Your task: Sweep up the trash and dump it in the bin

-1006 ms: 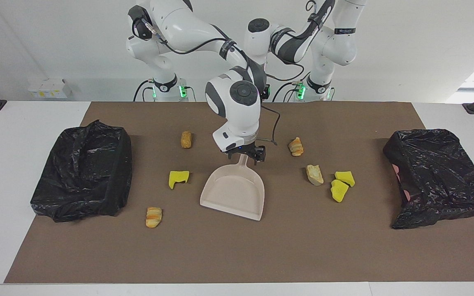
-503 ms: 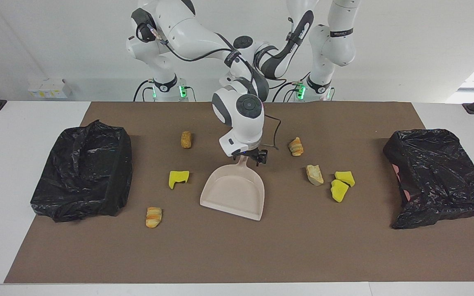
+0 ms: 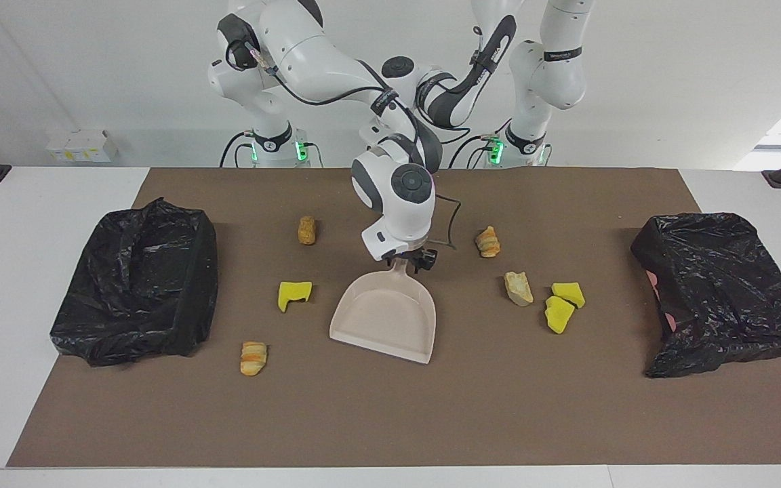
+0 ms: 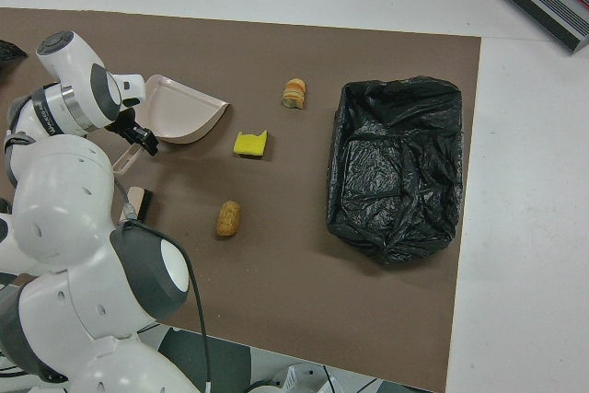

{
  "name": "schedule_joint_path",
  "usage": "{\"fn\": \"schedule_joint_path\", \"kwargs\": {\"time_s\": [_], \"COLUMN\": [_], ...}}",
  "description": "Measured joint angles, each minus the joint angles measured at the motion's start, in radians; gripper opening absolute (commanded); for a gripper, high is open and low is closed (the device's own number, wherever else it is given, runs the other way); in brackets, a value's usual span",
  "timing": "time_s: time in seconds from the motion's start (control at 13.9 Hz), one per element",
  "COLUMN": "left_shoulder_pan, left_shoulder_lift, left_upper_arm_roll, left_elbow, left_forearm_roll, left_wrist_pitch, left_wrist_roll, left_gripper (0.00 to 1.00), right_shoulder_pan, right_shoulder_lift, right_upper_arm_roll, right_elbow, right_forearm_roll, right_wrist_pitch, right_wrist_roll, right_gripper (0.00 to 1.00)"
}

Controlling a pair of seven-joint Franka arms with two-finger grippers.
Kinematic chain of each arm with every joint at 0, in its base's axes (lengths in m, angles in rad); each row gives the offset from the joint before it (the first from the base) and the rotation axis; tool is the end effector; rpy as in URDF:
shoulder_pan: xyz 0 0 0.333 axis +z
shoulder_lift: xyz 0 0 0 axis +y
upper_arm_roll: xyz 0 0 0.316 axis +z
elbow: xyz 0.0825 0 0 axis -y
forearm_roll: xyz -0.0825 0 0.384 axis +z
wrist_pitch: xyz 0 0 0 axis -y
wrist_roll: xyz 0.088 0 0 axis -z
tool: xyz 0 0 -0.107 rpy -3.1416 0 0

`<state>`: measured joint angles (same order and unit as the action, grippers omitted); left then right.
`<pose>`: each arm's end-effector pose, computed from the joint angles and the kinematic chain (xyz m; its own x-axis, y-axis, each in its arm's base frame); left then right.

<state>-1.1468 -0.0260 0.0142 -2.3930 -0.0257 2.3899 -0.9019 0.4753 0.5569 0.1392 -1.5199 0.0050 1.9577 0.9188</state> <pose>0.2086 -0.4458 0.3293 0.9776 -0.2105 -0.0003 -0.2104 -0.9772 0.0292 0.5696 0.3851 0.3300 0.9392 -0.3175 -0.1311 -0.3144 -0.9483 0.0437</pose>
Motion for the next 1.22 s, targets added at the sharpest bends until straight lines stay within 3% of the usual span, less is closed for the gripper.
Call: {"fn": "schedule_joint_path", "kwargs": {"time_s": [0.07,0.14,0.22,0.29,0.36,0.43,0.72,1.22], "left_shoulder_pan": [0.000,0.000,0.000,0.000,0.000,0.000,0.000,0.032], "left_shoulder_lift": [-0.004,-0.008,-0.013,-0.019,-0.022,-0.025,-0.026,-0.056], "left_upper_arm_roll": [0.000,0.000,0.000,0.000,0.000,0.000,0.003,0.030], "left_elbow": [0.000,0.001,0.001,0.001,0.001,0.001,0.002,0.002], "left_forearm_roll": [0.000,0.000,0.000,0.000,0.000,0.000,0.000,0.000], "left_wrist_pitch": [-0.009,-0.016,-0.021,-0.028,-0.033,-0.035,-0.043,-0.110], "left_wrist_roll": [-0.008,-0.018,-0.022,-0.025,-0.027,-0.028,-0.032,-0.024], "left_gripper": [0.58,0.57,0.49,0.31,0.10,0.00,0.00,0.00], "right_shoulder_pan": [-0.006,-0.013,-0.016,-0.017,-0.017,-0.015,-0.012,-0.010], "right_shoulder_lift": [-0.002,-0.003,-0.005,-0.006,-0.007,-0.009,-0.030,-0.051], "right_upper_arm_roll": [-0.003,-0.005,-0.005,-0.005,-0.004,-0.004,-0.003,-0.002], "right_elbow": [0.002,0.002,0.002,0.002,0.002,0.002,0.004,0.002], "right_forearm_roll": [0.000,0.000,0.000,0.000,0.000,0.000,-0.030,-0.124], "right_wrist_pitch": [0.004,0.007,0.008,0.009,0.011,0.013,0.015,0.015], "right_wrist_roll": [0.000,0.000,0.000,0.000,0.001,0.001,-0.070,-0.594], "right_gripper": [0.52,0.35,0.10,0.00,0.00,0.00,0.00,0.00]}}
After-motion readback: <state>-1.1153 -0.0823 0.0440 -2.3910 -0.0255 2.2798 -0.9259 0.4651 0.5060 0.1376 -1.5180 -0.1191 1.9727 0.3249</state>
